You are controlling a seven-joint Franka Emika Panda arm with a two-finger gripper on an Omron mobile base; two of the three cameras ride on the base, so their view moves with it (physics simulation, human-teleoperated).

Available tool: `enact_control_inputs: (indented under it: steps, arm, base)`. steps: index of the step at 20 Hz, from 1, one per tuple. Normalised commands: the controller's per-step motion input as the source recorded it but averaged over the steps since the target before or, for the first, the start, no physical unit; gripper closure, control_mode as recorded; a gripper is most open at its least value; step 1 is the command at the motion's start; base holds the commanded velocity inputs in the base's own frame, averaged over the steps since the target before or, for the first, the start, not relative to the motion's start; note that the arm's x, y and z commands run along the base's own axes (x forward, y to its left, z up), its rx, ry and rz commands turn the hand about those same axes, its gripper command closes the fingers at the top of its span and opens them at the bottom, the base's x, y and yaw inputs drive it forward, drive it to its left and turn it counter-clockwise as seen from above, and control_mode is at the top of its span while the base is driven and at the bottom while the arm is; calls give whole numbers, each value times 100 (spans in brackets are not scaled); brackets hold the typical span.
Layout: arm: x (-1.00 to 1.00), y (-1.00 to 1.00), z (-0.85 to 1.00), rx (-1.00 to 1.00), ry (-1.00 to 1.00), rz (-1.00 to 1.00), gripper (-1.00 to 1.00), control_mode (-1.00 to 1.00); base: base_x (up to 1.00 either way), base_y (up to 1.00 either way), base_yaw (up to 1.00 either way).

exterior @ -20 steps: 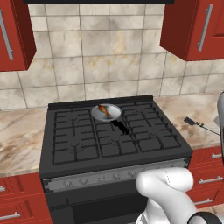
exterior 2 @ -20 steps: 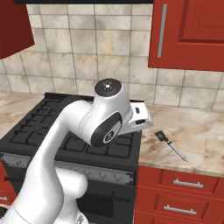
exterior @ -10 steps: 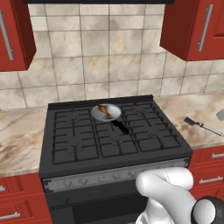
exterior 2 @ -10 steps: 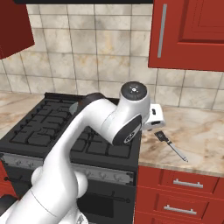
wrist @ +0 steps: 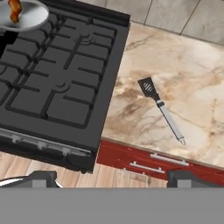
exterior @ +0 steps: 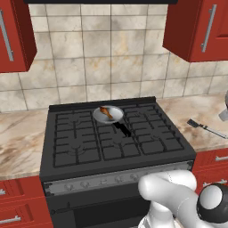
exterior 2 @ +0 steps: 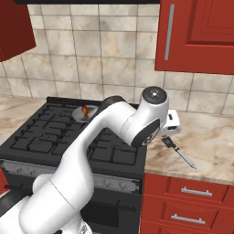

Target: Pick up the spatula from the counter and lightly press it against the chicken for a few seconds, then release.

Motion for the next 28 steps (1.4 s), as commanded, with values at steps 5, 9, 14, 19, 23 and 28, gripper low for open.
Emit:
enact_control_inputs:
  steps: [5, 9, 14, 19, 23, 28]
  arm:
    - [23, -15, -29, 0, 0, 1, -100, -100]
    - [23, -11, -12, 0, 0, 1, -100, -100]
    - [28, -13, -14, 0, 0, 2, -100, -100]
    - [28, -12, -19, 0, 0, 5, -100, -100]
    - [24, -10, -21, 0, 3, 4, -100, -100]
    - [21, -8, -23, 0, 9, 4, -100, -100]
  base:
    - [0, 0, 0]
    - [0, 0, 0]
    - [0, 0, 0]
    - [0, 0, 0]
    - [0, 0, 0]
    - [0, 0, 0]
